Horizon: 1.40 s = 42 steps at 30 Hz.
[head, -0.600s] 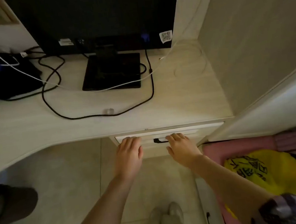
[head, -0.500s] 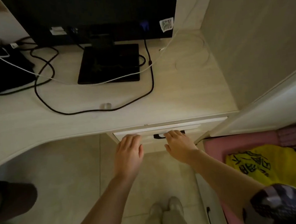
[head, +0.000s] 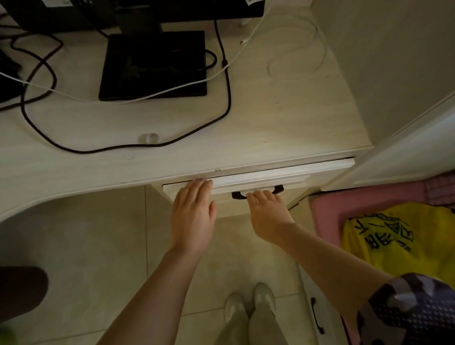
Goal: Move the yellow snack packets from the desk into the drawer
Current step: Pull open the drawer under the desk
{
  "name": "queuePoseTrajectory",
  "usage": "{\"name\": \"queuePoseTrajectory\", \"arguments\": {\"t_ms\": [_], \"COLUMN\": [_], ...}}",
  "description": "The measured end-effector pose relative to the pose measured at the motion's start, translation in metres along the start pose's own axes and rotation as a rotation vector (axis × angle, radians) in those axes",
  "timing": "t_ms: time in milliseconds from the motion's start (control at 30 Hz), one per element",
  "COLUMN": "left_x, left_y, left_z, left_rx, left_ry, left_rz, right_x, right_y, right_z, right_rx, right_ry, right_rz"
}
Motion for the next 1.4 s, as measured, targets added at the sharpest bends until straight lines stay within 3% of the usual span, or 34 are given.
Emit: {"name": "queuePoseTrajectory", "arguments": {"t_ms": [200, 700, 1400], "left_x": [0.003, -0.023, -0.066], "left_y": [0.012, 0.010, 0.012], "left_z": [0.005, 0.088, 0.230], "left_rx": [0.061, -0.060, 0.029], "left_ry": [-0.034, -0.111, -0.289], "left_rz": [-0.042, -0.046, -0.007], "right_x": [0.002, 0.013, 0.035], "right_y": [0.008, 0.050, 0.111], "right_z": [0.021, 0.092, 0.216], "right_rx": [-0.010, -0.015, 0.177], "right_ry": [-0.043, -0.186, -0.200], "right_rz": [0.052, 0.098, 0.025]}}
Point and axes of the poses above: each hand's wrist, its own z-axis away from the middle knuckle, its own y-axis out of the palm, x = y × z, the point moved 7 cm from there along -z, towards the middle knuckle, and after that the axes turned 9 degrees about z, right-handed, at the moved point
